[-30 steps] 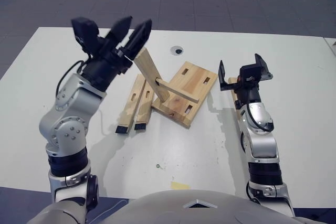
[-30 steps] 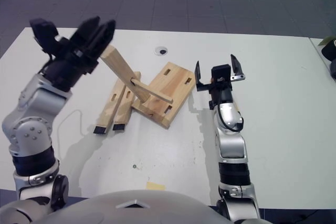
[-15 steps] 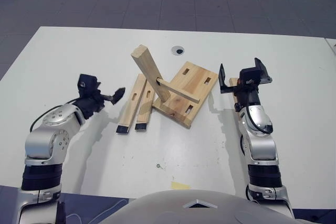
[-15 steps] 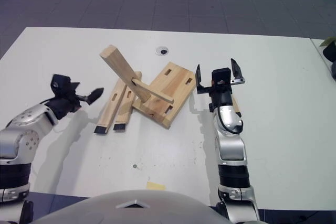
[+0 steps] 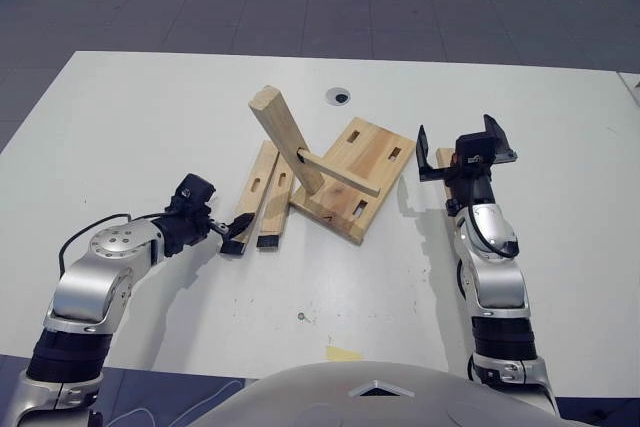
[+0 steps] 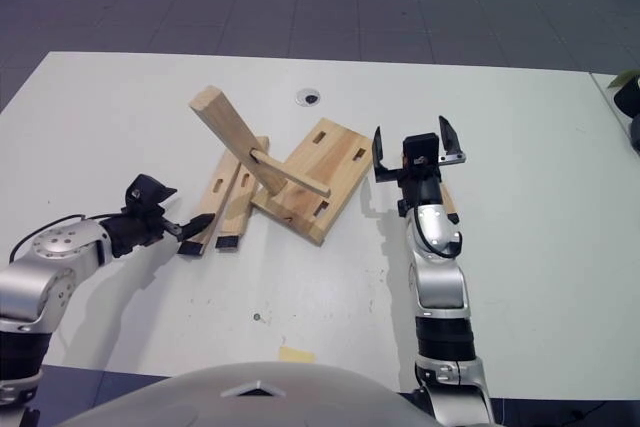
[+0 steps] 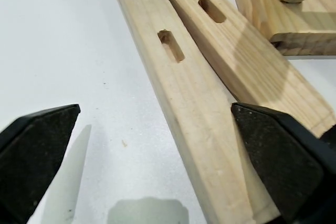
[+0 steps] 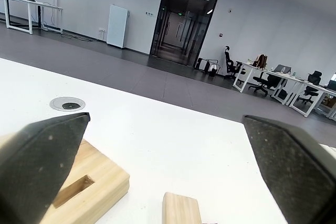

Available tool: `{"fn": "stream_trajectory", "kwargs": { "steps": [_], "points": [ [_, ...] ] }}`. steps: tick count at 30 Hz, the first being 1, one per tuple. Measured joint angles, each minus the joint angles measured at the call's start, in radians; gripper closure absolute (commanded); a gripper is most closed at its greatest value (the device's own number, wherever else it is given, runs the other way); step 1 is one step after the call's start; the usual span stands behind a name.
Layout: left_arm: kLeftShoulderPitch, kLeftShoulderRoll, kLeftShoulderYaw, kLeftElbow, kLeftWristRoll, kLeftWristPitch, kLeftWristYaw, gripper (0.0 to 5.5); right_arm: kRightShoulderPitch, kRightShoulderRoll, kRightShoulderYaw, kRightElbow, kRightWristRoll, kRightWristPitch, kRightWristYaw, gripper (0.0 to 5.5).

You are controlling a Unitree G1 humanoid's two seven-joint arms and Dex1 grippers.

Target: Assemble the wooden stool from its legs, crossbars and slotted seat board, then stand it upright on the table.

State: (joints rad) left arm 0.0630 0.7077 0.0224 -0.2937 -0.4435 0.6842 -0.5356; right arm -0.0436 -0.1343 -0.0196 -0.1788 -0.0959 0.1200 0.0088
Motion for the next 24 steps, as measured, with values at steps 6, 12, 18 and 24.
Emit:
{"fn": "stream_trajectory", "kwargs": {
  "steps": [6,12,18,24],
  "points": [
    [-0.024,-0.011,0.035,0.017,0.035,-0.001,0.01,0.12,0.001,0.003,0.001,0.0,0.0,0.0,-0.002,0.1],
    [-0.013,0.003,0.034,-0.002,0.042,0.008,-0.032,0.12,0.002,0.005,0.001,-0.001,-0.001,0.0,-0.004,0.1],
    [-0.002,-0.027,0.047,-0.037,0.013,0.027,-0.033,0.12,0.003,0.005,0.001,-0.001,-0.001,0.001,-0.004,0.1],
    [0.011,-0.024,0.033,-0.039,0.041,0.015,-0.046,0.12,0.006,0.004,0.002,-0.001,-0.001,0.001,-0.004,0.1]
  ]
}}
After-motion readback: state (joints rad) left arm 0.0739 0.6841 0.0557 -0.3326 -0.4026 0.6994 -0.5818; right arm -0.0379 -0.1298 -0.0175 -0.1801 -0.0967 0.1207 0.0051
